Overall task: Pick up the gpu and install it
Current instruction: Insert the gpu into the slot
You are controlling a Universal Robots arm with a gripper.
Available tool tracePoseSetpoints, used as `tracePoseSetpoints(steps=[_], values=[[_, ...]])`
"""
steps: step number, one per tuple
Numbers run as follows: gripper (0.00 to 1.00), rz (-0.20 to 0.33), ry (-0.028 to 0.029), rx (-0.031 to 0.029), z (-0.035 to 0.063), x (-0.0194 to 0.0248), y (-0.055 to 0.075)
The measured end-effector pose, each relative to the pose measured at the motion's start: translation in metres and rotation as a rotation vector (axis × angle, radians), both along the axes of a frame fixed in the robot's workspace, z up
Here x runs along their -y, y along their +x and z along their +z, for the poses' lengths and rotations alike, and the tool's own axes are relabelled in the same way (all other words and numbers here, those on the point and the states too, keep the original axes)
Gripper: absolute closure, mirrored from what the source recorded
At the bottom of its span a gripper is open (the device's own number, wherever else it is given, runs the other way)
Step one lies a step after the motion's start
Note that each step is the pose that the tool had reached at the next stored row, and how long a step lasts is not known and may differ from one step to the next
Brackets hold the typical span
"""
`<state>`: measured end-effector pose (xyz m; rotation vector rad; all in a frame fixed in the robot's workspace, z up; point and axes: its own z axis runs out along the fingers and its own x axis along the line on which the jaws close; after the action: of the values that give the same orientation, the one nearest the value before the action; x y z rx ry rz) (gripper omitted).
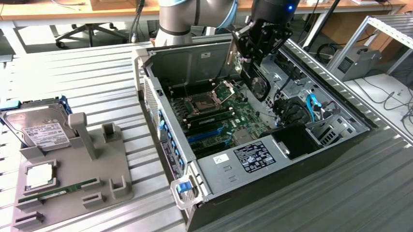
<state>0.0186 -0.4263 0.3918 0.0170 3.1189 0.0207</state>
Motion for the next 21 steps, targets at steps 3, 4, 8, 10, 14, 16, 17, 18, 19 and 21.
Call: tracePoseSetpoints(steps=[3,4,8,10,14,16,17,18,19,21], values=[[0.74,0.016,0.0000,0.0000,0.0000,0.0000,0.0000],[0.74,0.020,0.0000,0.0000,0.0000,0.0000,0.0000],[0.74,0.032,0.0000,0.0000,0.0000,0.0000,0.0000],[0.74,0.039,0.0000,0.0000,0.0000,0.0000,0.0000],[0.74,0.075,0.0000,0.0000,0.0000,0.0000,0.0000],[0.74,0.089,0.0000,0.0000,0.0000,0.0000,0.0000],[0.74,0.097,0.0000,0.0000,0.0000,0.0000,0.0000],[0.74,0.107,0.0000,0.0000,0.0000,0.0000,0.0000],[0.74,0.120,0.0001,0.0001,0.0000,0.0000,0.0000],[0.74,0.142,0.0000,0.0000,0.0000,0.0000,0.0000]])
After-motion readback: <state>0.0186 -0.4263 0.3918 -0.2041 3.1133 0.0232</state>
